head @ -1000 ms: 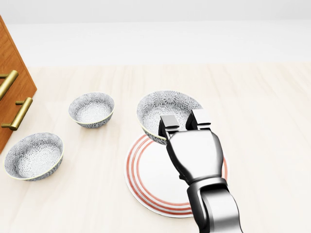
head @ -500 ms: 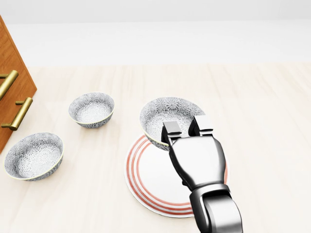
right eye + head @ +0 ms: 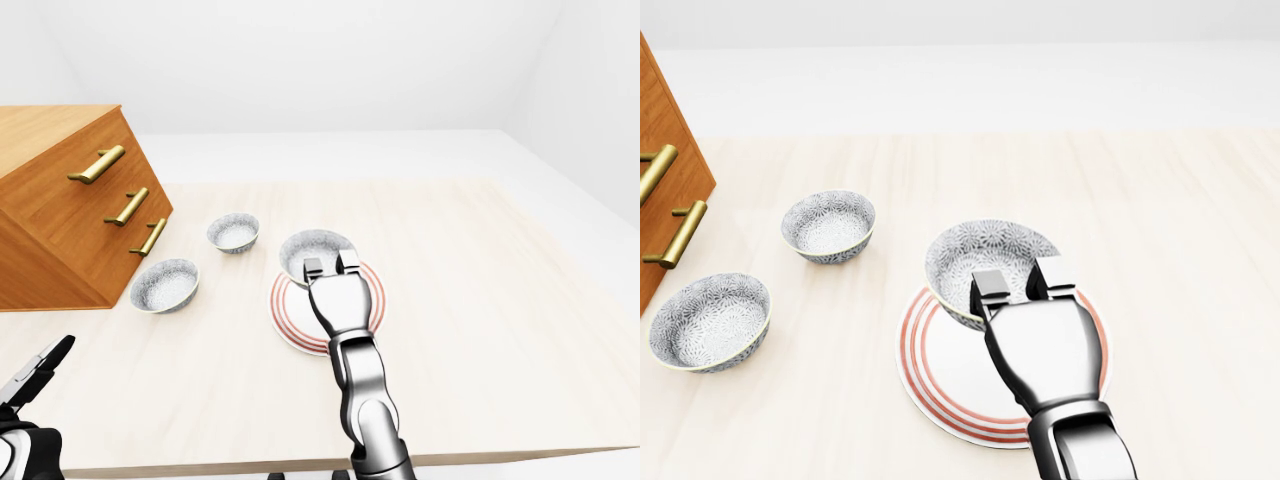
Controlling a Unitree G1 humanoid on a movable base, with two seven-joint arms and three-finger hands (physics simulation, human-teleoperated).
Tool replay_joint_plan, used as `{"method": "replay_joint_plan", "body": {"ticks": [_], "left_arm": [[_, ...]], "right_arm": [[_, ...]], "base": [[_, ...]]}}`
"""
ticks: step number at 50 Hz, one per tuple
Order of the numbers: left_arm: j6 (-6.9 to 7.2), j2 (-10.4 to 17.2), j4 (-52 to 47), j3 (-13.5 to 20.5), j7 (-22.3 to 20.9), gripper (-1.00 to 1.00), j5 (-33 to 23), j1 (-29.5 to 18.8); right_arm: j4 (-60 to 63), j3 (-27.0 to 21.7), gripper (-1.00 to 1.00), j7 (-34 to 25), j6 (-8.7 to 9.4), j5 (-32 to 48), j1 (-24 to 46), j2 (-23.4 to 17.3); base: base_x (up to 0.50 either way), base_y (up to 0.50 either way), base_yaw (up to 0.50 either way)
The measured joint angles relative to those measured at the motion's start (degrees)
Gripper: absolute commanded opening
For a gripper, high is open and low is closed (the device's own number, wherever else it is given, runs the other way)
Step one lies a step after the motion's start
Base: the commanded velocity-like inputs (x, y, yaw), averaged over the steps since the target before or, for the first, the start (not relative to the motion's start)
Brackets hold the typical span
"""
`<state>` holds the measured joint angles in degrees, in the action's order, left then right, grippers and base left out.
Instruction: Put the bowl at the front on the plate.
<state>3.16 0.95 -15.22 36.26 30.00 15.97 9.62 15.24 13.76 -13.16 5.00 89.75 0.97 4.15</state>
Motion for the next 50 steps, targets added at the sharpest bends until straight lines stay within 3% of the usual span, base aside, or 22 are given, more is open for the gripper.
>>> {"method": "replay_joint_plan", "body": {"ticks": [27, 50], "left_arm": [[-0.26, -0.11, -0.05, 0.07, 0.0, 1.0, 0.08, 0.09], [0.07, 0.02, -0.08, 0.02, 0.0, 1.0, 0.18, 0.02]], "right_arm": [[0.73, 2.55, -1.0, 3.41, 0.0, -2.04, -5.46, -1.1], [-6.23, -0.06, -1.0, 3.46, 0.0, -0.49, -0.07, -0.39]], "base": [[0.0, 0.0, 0.0], [0.0, 0.0, 0.0]]}}
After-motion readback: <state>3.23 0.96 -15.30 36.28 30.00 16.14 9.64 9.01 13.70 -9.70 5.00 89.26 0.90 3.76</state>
